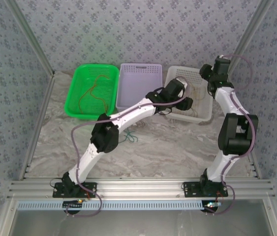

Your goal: Untangle the cables

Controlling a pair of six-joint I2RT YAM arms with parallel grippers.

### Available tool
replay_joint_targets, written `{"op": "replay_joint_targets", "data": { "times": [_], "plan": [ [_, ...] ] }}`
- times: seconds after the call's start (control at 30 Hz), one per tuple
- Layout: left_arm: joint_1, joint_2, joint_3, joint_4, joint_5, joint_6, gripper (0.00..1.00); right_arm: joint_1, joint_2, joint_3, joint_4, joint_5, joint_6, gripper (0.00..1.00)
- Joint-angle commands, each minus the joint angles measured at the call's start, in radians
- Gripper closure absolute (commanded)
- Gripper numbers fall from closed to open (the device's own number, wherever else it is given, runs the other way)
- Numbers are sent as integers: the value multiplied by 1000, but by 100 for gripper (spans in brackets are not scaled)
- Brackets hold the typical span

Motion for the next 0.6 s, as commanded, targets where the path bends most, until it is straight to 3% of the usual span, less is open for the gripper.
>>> {"op": "replay_joint_targets", "data": {
  "times": [0.0,0.13,0.27,0.43,0.57],
  "plan": [
    [4,-189,-70,43,-65,-59,33,23,-164,-65,-105,111,50,60],
    [47,-420,-352,176,-111,-130,32,65,-326,-188,-237,158,97,60],
    [104,-678,-646,238,-141,-176,32,211,-494,-332,-329,215,88,58],
    [157,-993,-967,86,-265,-251,36,491,-670,-484,-367,273,127,56],
    [195,-1227,-1221,-111,-335,-374,43,753,-694,-553,-357,335,178,52]
  ]
}}
